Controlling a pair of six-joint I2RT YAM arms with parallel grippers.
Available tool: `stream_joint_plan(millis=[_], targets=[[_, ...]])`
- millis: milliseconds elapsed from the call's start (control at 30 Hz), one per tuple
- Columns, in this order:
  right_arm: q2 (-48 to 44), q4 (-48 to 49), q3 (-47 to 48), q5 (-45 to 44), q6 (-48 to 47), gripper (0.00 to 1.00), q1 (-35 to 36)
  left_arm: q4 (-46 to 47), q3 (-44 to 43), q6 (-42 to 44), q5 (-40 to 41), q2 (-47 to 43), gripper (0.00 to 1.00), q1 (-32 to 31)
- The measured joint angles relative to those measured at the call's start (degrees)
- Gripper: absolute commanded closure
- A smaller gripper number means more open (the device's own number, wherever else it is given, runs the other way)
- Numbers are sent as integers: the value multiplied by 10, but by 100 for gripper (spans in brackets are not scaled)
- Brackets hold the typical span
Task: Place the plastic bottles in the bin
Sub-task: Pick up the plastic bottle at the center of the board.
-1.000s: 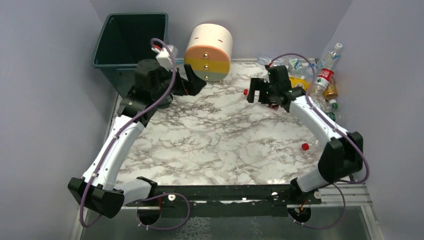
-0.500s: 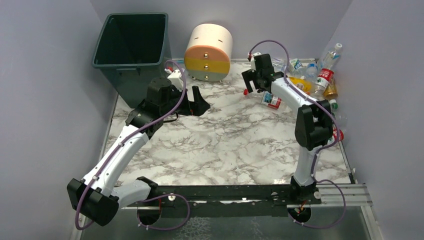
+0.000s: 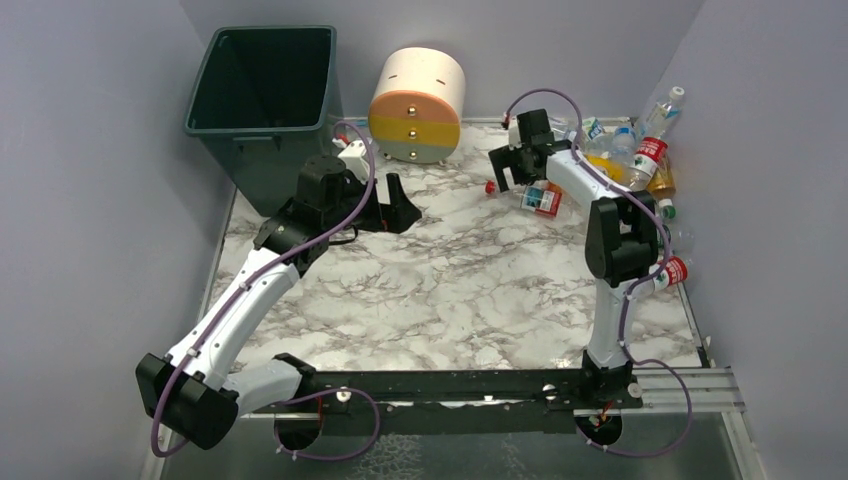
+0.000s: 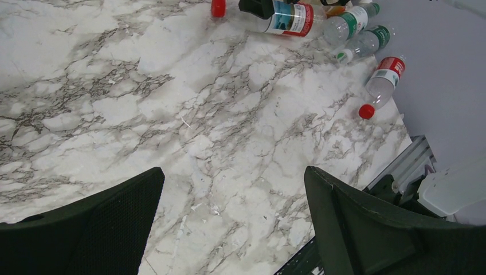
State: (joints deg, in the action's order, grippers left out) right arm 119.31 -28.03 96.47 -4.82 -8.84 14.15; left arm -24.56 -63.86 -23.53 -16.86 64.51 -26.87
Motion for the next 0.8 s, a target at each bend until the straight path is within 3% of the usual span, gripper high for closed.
stream_joint_plan(millis=[533,800], targets=[[0,-4,-98,57,37,4,0,0,-1,0,14,26,1,-31],[-12,-2,-117,74,55,22,0,1,-1,-1,24,39,1,-47]])
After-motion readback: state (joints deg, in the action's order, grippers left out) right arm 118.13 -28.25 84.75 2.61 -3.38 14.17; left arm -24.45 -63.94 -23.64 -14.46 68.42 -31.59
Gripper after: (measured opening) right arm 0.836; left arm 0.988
